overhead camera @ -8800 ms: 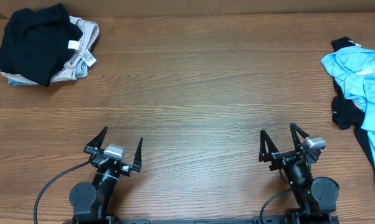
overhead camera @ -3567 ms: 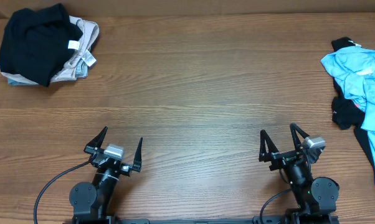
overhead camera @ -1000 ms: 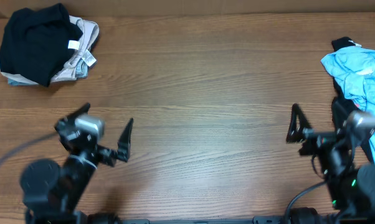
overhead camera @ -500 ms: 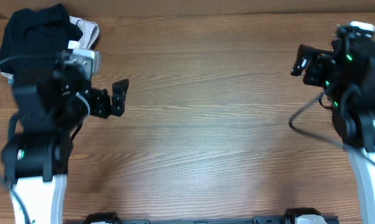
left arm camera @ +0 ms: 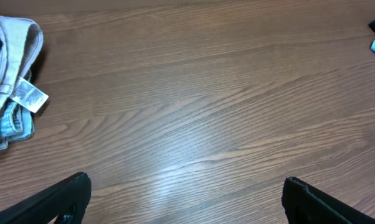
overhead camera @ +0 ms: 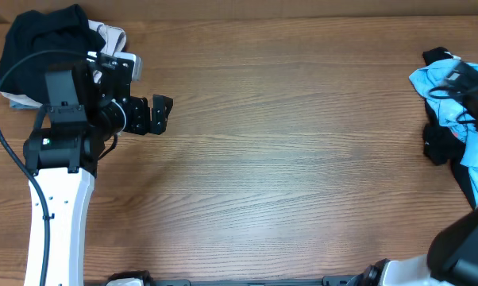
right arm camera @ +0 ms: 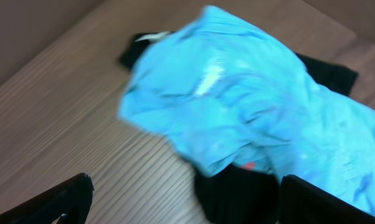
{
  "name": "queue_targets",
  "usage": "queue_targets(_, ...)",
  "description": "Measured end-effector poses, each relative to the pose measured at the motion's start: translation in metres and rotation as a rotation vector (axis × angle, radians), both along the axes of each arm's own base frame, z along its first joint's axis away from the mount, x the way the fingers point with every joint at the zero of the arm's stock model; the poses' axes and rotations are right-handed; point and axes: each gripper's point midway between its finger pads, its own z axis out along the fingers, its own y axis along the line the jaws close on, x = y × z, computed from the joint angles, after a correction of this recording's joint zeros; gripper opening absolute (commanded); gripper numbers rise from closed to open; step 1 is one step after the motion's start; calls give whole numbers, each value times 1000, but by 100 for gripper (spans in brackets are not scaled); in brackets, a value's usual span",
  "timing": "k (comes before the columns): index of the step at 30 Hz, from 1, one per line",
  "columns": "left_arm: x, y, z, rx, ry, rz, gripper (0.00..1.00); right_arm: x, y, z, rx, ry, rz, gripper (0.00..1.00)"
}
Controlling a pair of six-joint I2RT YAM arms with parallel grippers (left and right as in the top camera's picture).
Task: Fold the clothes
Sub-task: 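Reach the right gripper to the light-blue T-shirt and grasp it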
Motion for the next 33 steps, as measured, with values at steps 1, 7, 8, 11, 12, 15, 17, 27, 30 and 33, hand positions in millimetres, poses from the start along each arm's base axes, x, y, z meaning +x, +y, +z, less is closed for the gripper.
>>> queue_targets(1,1,0,-1,0,1,0,100,-2,-13,-8,17,-1,-32,95)
queue_targets(7,5,0,-9,-2,24,-1,100,-8,-60,-66,102,25,-140,90)
queue_targets(8,6,0,-11,-2,30,-1,100,-7,-65,-76,111,32,-145,90)
queue_targets(11,9,0,-18,-3,49,0,100,-5,-74,-100,117,54,-139,89)
queue_targets(12,10,1,-20,-4,56,0,100,-2,-76,-105,111,56,-127,89)
queue_targets(15,11,1,-24,-4,67,0,100,5,-80,-120,81,70,-84,83)
queue_targets(17,11,1,-24,-4,68,0,100,8,-82,-125,63,76,-56,76)
queue_targets(27,12,1,-23,-4,59,0,100,9,-83,-148,30,136,23,21)
queue_targets(30,13,1,-22,-4,53,-1,100,9,-83,-151,20,151,44,4)
queue_targets(33,15,1,-21,-3,46,0,100,9,-83,-151,17,154,50,4)
